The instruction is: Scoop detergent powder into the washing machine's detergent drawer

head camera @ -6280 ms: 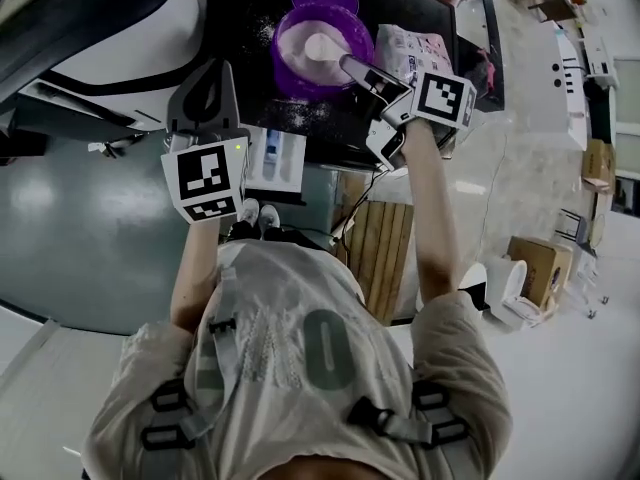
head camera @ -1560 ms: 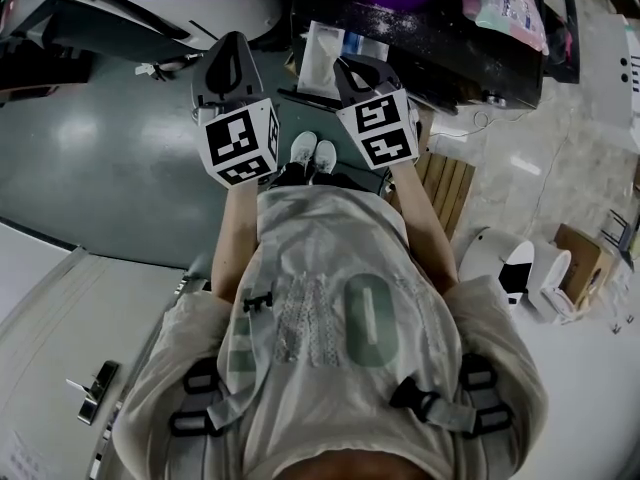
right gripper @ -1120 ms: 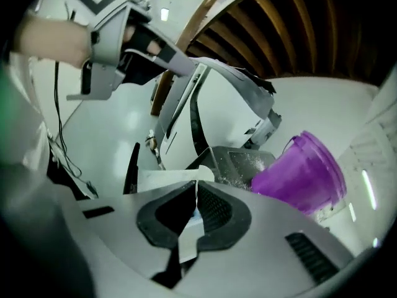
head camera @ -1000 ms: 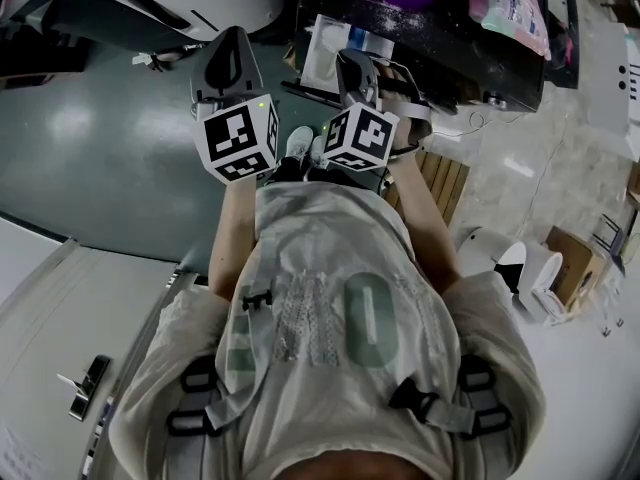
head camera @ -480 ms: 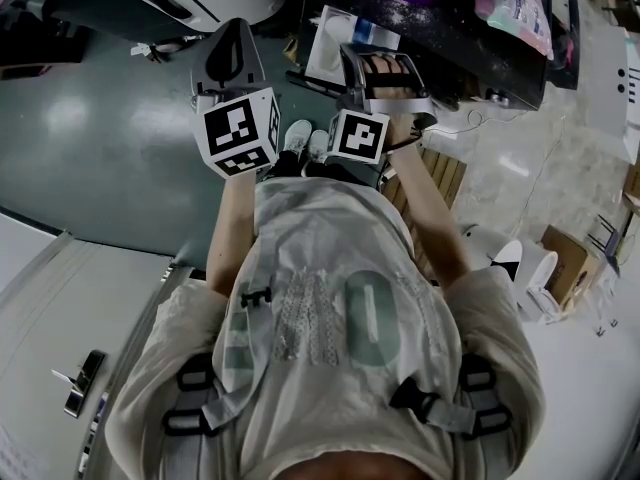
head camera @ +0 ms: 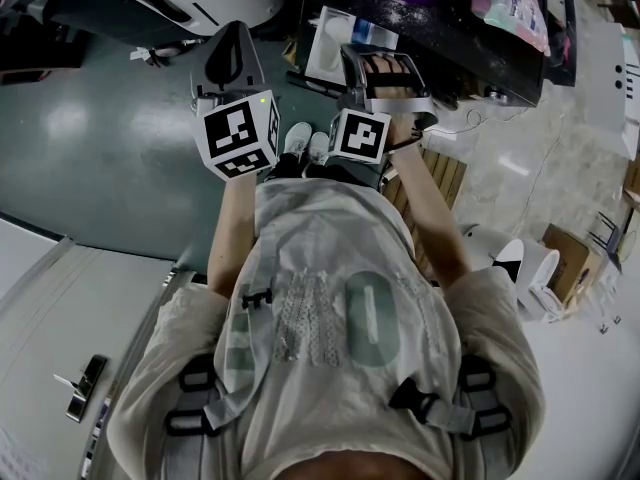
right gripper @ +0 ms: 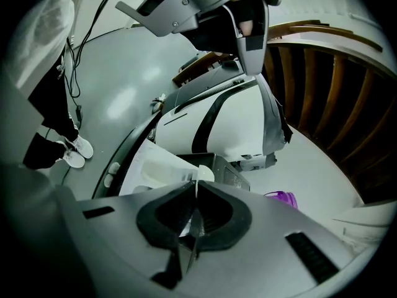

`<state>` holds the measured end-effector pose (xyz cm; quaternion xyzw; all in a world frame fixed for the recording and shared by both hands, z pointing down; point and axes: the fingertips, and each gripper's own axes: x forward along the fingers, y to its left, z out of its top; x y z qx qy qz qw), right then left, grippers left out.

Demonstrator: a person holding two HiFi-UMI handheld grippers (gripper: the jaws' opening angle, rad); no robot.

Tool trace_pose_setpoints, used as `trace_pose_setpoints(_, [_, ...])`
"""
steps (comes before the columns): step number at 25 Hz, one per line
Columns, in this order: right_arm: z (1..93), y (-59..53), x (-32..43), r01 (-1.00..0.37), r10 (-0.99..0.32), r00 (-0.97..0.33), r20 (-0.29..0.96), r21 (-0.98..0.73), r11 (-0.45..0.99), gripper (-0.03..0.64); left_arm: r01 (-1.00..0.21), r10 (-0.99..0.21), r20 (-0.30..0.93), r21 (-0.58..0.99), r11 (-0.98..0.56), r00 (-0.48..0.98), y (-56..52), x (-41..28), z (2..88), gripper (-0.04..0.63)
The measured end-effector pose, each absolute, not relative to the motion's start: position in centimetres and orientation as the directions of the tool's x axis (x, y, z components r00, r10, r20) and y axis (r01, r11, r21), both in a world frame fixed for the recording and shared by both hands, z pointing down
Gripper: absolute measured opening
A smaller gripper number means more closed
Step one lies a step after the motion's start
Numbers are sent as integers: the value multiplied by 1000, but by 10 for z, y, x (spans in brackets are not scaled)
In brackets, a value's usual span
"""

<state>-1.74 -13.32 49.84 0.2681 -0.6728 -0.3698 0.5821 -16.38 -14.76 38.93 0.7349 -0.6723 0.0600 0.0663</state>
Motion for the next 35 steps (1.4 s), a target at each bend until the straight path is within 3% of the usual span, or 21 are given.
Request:
trace_pose_setpoints(16, [459, -145, -7, 27, -852, -174, 493, 868, 496, 9, -991, -978, 156, 27, -133, 136, -153, -147, 383, 20])
trace_pose_setpoints(26, [349, -163, 29, -431, -929, -215, 302, 824, 368, 10, -977, -970, 123, 5, -212, 211, -165, -113, 363, 20])
trace_pose_setpoints(31, [307, -166, 61, -688, -960, -196, 199, 670, 279, 11, -959, -956, 88, -9, -282, 280, -175, -89, 346, 20])
trace_pose_setpoints(35, [287, -160, 91, -802, -982, -138, 130, 567, 188, 10, -945, -943, 70, -24, -327, 325, -180, -69, 333, 20])
